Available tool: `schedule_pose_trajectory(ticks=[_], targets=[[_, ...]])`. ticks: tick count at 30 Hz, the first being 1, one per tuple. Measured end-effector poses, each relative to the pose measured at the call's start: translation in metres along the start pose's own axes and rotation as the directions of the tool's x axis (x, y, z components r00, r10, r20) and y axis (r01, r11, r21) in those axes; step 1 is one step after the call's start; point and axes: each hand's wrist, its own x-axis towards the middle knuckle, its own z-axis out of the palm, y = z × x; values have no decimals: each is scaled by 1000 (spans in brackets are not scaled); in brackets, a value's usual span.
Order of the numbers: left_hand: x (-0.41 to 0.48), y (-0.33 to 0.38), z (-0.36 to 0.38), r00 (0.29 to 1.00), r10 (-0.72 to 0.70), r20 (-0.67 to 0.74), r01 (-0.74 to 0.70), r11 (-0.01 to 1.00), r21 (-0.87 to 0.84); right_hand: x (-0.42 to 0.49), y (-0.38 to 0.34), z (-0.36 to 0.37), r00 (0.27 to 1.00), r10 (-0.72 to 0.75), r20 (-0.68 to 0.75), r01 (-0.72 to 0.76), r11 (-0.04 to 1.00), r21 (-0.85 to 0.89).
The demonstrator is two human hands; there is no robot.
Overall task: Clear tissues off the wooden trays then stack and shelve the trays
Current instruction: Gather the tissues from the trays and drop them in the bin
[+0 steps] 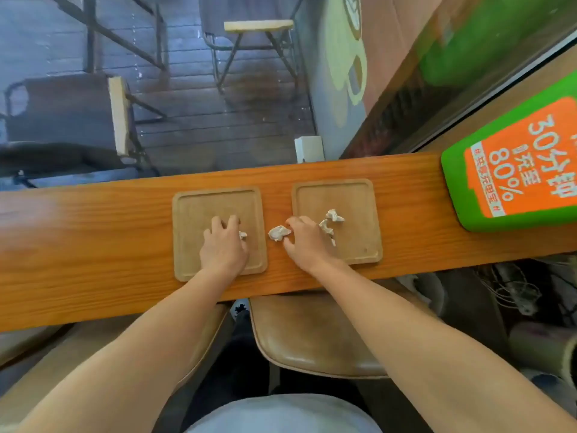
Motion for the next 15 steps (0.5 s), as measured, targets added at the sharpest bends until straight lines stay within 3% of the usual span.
schedule_pose_trajectory(ticks=[9,15], targets=[[10,-4,8,1000,10,18,-9,997,-70,30,-10,27,992,-51,111,65,989,-130],[12,-4,9,995,75,64,-68,991,-112,30,-18,35,990,-49,130,64,992,-113]])
